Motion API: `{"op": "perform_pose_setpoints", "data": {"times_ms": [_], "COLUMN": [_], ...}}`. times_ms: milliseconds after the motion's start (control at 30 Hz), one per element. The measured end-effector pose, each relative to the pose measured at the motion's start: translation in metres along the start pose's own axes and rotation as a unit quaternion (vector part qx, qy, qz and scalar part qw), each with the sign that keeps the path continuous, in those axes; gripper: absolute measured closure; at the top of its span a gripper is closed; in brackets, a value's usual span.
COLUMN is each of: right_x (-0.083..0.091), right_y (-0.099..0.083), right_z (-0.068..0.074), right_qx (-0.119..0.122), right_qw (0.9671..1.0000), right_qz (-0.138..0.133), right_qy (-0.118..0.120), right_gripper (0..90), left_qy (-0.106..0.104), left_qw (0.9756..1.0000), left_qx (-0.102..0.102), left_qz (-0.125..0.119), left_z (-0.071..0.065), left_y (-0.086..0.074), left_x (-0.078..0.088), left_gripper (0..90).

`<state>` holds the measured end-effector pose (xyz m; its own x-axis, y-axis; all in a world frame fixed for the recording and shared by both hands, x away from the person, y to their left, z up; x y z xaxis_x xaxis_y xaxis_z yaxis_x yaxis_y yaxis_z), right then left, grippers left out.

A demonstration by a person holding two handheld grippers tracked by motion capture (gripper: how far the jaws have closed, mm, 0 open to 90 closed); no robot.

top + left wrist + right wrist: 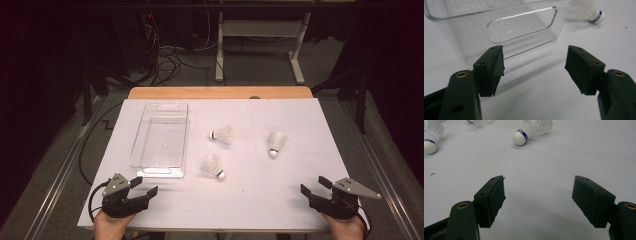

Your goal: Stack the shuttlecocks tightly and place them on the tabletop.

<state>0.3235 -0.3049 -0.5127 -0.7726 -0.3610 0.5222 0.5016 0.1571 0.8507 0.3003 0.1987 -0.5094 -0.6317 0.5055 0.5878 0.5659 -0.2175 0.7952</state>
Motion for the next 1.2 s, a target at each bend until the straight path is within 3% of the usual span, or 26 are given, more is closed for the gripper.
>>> {"op": "perform_pose_setpoints", "data": {"times_ms": [567, 867, 1200], "right_x": [0.002, -0.001, -0.007], "right_y": [0.003, 0.005, 0.022], "right_z": [0.004, 0.01, 0.016], "right_qx": [-0.009, -0.011, -0.011], "right_qw": [0.9999, 0.9996, 0.9989], "right_qz": [-0.005, -0.002, -0.015], "right_qy": [0.01, 0.025, 0.044], "right_gripper": [27.0, 27.0, 28.1], "left_qy": [0.026, 0.036, 0.041], "left_qw": [0.9978, 0.9974, 0.9975], "left_qx": [0.048, 0.043, 0.038], "left_qz": [-0.039, -0.044, -0.043], "left_z": [0.022, 0.025, 0.026], "left_y": [-0.007, -0.005, -0.002], "left_x": [0.016, 0.013, 0.01], "left_gripper": [30.6, 30.4, 29.6]}}
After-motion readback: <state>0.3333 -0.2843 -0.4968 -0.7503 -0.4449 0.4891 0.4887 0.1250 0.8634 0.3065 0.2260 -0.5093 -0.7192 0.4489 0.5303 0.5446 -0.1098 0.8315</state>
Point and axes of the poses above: each handheld gripper's, and its own axes: x roughly backward along the jaws, y roughly out of its top, z roughly to its left, the point moved 9 cm from there along -x, roughly forward along the jaws
